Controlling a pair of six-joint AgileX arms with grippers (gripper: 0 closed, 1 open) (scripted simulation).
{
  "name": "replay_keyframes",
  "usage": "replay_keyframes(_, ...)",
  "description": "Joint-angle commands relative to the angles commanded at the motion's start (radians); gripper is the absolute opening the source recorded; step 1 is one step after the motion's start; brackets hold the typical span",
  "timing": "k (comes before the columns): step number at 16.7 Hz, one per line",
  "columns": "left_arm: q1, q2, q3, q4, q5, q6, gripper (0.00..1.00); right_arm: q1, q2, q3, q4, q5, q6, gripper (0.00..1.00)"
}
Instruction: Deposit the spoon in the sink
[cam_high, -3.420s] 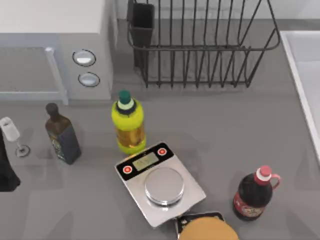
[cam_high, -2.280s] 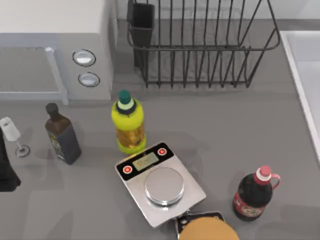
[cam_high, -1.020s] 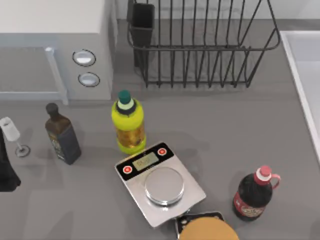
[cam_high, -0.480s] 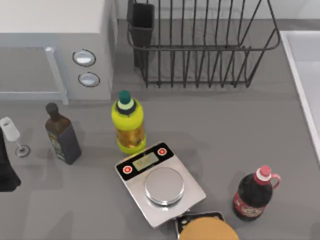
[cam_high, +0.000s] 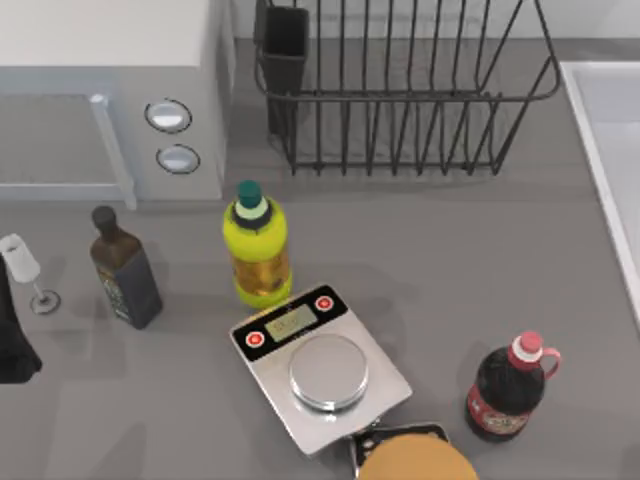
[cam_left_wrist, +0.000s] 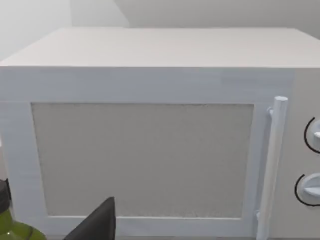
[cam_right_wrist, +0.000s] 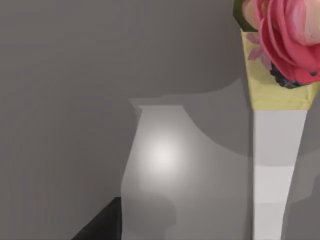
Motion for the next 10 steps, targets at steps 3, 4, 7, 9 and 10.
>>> replay_keyframes(3,0.0,0.0,0.0,0.0,0.0,0.0,1.0,0.0,0.0,0.0,0.0,0.0,0.0,0.0)
replay_keyframes(4,0.0,0.0,0.0,0.0,0.0,0.0,1.0,0.0,0.0,0.0,0.0,0.0,0.0,0.0)
replay_keyframes(7,0.0,0.0,0.0,0.0,0.0,0.0,1.0,0.0,0.0,0.0,0.0,0.0,0.0,0.0)
replay_keyframes(9,0.0,0.0,0.0,0.0,0.0,0.0,1.0,0.0,0.0,0.0,0.0,0.0,0.0,0.0)
replay_keyframes(10,0.0,0.0,0.0,0.0,0.0,0.0,1.0,0.0,0.0,0.0,0.0,0.0,0.0,0.0)
